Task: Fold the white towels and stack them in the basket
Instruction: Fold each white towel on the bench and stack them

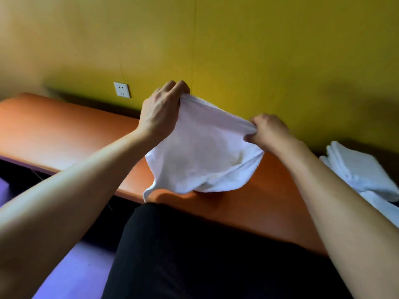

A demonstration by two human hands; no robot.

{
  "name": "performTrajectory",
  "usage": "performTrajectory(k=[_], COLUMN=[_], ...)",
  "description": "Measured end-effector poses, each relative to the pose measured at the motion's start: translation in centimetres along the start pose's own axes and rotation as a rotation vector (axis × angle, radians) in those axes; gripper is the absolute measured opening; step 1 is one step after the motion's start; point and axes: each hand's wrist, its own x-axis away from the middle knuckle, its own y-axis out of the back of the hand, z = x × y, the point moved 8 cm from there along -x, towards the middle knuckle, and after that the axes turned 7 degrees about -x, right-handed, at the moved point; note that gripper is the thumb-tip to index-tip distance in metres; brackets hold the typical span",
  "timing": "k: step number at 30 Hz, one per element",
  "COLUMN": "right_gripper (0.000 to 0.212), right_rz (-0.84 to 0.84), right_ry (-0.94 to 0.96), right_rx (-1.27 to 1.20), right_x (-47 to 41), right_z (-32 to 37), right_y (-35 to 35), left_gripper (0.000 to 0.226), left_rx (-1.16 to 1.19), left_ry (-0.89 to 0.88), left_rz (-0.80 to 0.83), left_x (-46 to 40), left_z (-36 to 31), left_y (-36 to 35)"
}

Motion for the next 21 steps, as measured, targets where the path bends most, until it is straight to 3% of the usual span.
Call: performTrajectory(k=[5, 12, 17, 21], right_gripper=[0.017, 0.023, 0.014, 0.017], right_rz=[-0.273, -0.177, -0.099, -0.029], right_ry=[-0.112, -0.202, -0.316, -0.398], right_rx=[0.003, 0.026, 0.113, 0.062], right_x=[2.1, 4.8, 5.1, 4.3], right_z=[-5.1, -11.2, -16.4, -20.0], right_y=[4.3, 4.4, 5.1, 6.2], left_gripper=[0.022, 0.017, 0.017, 0.020], left_rx=[-0.049, -0.070, -0.081, -0.133], left_ry=[-0.032, 0.047, 0.113, 0.122], left_rz=[-0.073, -0.007, 0.003, 0.102], left_x=[-3.3, -4.9, -5.4, -5.6], left_z=[-0.3, 3.4, 5.8, 8.1], left_y=[4.4, 4.4, 4.1, 2.7])
